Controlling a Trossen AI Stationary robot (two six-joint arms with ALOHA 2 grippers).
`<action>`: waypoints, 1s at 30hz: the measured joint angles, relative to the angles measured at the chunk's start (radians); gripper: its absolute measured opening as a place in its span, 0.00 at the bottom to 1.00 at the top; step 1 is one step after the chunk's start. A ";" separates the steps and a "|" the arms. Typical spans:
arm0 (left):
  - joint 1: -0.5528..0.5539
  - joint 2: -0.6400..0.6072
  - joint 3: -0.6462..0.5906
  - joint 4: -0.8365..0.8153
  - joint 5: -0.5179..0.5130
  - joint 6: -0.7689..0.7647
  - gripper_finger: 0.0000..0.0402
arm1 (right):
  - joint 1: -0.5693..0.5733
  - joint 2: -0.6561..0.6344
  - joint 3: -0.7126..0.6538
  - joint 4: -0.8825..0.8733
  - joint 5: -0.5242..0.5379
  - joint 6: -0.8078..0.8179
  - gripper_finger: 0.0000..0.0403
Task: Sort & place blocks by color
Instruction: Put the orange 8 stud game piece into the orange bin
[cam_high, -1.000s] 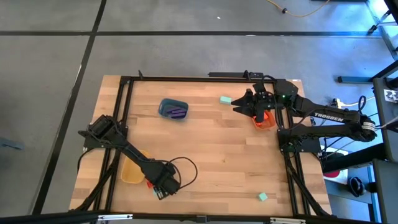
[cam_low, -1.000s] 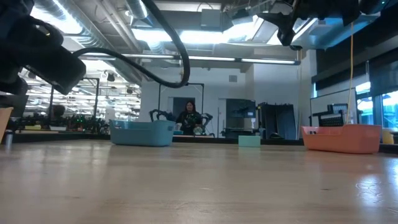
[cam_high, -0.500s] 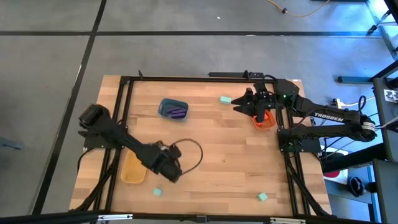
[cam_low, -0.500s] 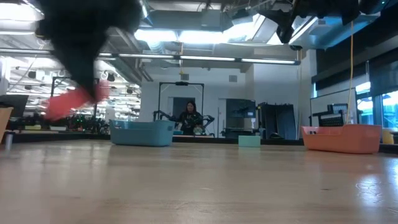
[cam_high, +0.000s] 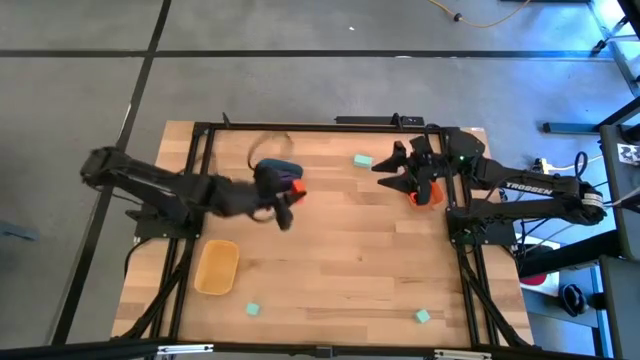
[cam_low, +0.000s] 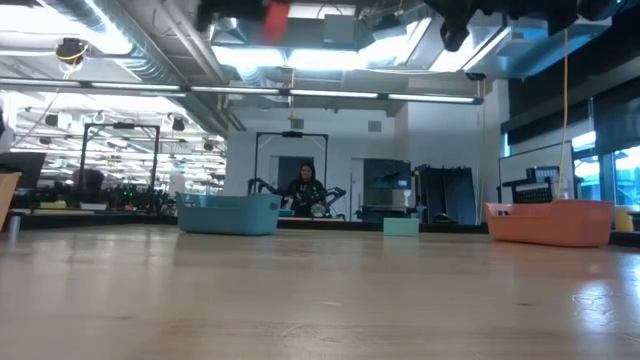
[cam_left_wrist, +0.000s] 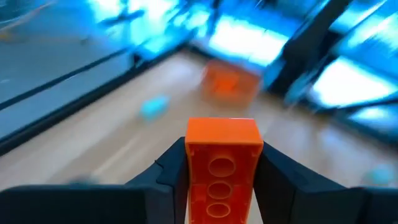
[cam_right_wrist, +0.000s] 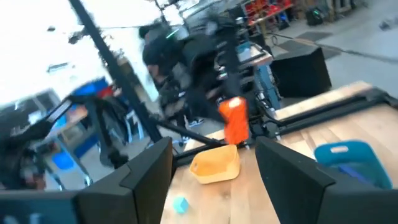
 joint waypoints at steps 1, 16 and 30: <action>0.040 -0.035 -0.054 0.125 0.077 0.043 0.31 | 0.015 0.000 0.000 0.001 0.000 -0.027 0.58; 0.495 -0.012 -0.353 0.917 0.593 -0.353 0.31 | 0.233 0.279 0.166 -0.065 0.584 -0.444 0.58; 0.521 0.088 -0.203 0.914 0.374 -0.418 0.31 | 0.232 0.545 0.525 -0.270 0.879 -0.559 0.86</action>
